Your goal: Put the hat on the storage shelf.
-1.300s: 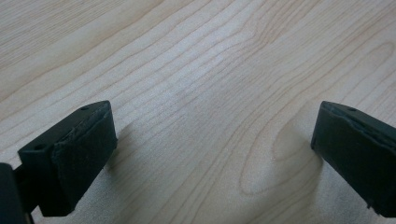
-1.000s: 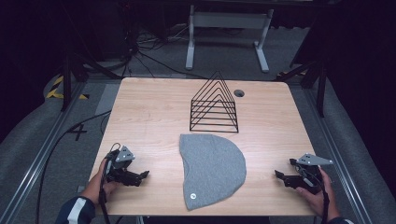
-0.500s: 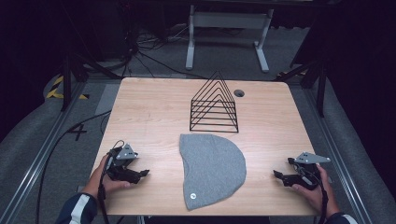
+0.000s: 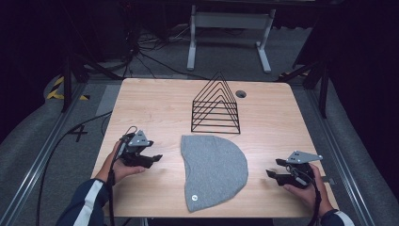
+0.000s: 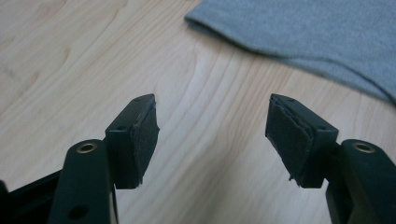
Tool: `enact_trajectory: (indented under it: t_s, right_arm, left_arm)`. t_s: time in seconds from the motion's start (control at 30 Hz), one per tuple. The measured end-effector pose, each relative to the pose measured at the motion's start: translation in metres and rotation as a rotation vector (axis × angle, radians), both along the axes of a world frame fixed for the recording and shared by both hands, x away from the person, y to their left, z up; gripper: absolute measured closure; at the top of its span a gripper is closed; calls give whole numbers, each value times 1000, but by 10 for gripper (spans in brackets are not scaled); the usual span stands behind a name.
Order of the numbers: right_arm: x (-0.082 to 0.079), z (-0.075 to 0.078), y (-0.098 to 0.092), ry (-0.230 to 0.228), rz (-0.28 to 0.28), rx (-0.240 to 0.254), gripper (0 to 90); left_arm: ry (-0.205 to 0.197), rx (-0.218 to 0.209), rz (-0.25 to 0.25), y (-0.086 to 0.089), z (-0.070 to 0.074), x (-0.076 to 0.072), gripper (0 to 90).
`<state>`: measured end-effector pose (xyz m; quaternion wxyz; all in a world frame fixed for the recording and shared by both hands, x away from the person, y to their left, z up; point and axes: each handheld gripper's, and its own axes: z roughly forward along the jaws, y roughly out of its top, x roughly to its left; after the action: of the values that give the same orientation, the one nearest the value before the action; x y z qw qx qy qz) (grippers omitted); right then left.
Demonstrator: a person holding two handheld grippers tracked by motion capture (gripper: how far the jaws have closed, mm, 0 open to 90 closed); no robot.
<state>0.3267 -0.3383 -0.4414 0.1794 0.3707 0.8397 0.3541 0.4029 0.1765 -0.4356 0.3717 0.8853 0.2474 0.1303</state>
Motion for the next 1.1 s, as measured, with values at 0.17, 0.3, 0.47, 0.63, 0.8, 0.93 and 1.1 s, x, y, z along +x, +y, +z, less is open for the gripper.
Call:
enact_trajectory:
  t_s: [0.17, 0.3, 0.47, 0.63, 0.8, 0.93, 1.1]
  right_arm:
    - [-8, 7, 46, -18, 154, 38, 598]
    - [-15, 4, 85, -13, 284, 54, 732]
    - [-28, -3, 144, 5, 451, 67, 871]
    - [-33, -19, 174, 65, 526, 0, 892]
    - [-30, -22, 166, 75, 511, -2, 895]
    - [-25, -21, 151, 86, 472, 8, 897]
    - [-14, -18, 126, 68, 389, -32, 898]
  left_arm:
    - [-2, 27, -87, -40, 1, 15, 399]
    - [3, 42, -162, -78, 1, 30, 486]
    - [-12, 85, -205, -113, -7, 41, 591]
    - [15, 119, -218, -126, -21, 48, 698]
    - [18, 128, -211, -121, -22, 41, 736]
    - [-6, 179, -213, -115, -19, 25, 768]
    - [5, 223, -255, -104, -17, -7, 786]
